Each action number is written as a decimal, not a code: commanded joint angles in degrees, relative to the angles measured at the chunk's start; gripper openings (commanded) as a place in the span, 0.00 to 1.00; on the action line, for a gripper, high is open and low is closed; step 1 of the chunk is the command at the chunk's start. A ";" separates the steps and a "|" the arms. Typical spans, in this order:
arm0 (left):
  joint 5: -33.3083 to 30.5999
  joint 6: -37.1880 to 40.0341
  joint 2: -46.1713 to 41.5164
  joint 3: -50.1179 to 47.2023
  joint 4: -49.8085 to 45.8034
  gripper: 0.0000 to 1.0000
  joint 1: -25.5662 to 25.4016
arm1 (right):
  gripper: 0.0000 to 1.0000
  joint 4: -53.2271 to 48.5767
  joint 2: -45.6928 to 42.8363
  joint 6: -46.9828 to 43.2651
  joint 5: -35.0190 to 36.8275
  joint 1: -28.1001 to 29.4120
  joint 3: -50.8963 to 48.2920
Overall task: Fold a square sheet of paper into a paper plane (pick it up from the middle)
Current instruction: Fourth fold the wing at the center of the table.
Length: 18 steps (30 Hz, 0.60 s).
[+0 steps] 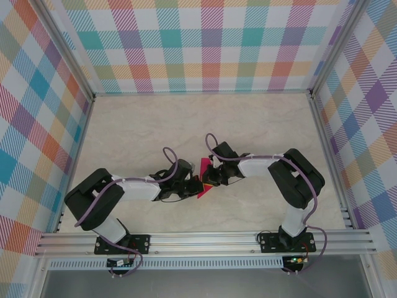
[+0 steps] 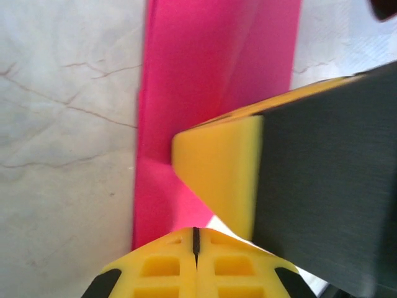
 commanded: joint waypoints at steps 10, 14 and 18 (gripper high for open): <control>-2.84 -0.55 1.78 -4.76 -3.00 0.00 -0.55 | 0.09 -4.67 1.91 -4.24 3.01 -0.78 2.55; -2.12 -1.35 2.20 -6.32 -2.92 0.00 -0.53 | 0.09 -4.31 3.05 -6.84 2.38 -3.05 4.00; -0.92 -2.39 3.17 -7.52 -2.05 0.00 -0.55 | 0.09 -3.71 4.08 -8.84 1.47 -5.92 4.96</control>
